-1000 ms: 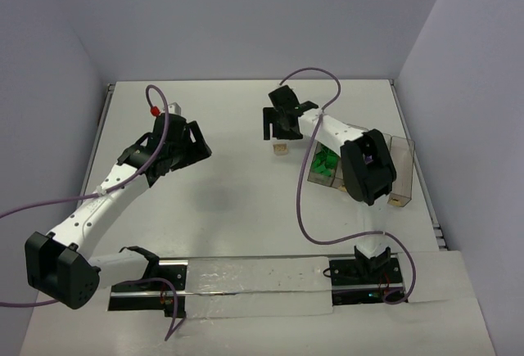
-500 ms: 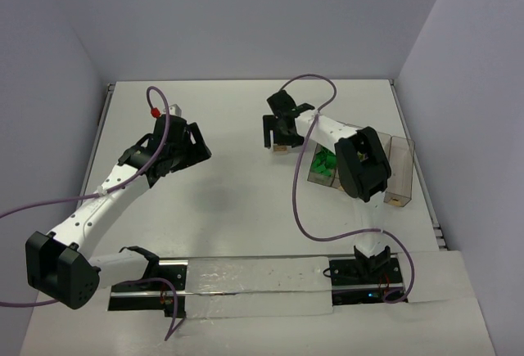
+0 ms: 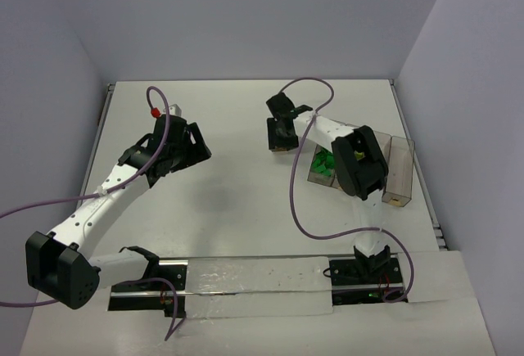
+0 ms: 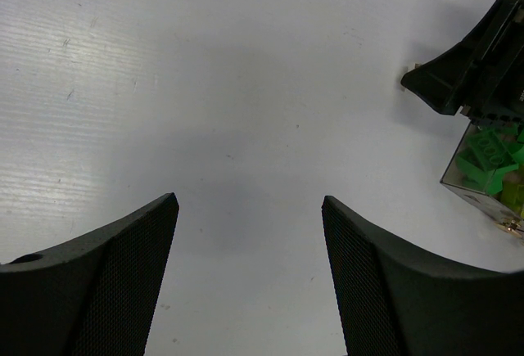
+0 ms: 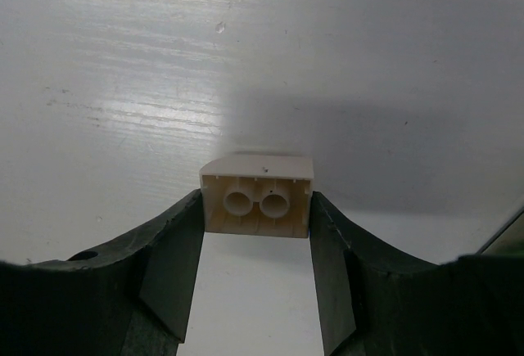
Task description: Sort the legos into containers by color
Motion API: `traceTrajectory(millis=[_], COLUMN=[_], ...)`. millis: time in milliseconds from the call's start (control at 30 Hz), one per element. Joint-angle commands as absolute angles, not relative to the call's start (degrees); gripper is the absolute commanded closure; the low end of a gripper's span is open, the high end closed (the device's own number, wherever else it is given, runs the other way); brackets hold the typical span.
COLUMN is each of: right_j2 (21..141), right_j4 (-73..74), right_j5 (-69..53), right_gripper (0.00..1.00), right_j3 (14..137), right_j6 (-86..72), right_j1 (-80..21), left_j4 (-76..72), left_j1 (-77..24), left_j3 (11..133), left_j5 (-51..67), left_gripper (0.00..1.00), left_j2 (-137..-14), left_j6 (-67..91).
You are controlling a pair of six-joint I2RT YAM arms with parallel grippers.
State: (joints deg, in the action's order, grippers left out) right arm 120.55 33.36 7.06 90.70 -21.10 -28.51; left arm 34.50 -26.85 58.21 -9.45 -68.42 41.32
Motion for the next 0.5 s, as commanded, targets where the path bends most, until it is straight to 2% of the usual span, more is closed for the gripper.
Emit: traceTrajectory(millis=[0, 267, 467], right_j2=[113.46, 95.31, 75.59], right_j4=[32.09, 30.76, 23.15], right_j5=[9.86, 15.43, 6.76], right_gripper=[0.56, 0.59, 0.58], right_j3=[90.37, 83.41, 64.2], right_j6=[-20.4, -20.09, -26.21], right_j1=[-28.74, -24.44, -6.72], left_j4=[33.31, 33.32, 33.31], left_j1=[-26.63, -26.63, -26.63], left_j3=[58.97, 59.67, 59.51], left_j5=[-10.11, -10.69, -10.55], left_gripper=[0.21, 0.21, 0.21], left_j2=[-67.32, -67.2, -66.63], left_j6=[40.96, 40.88, 40.6])
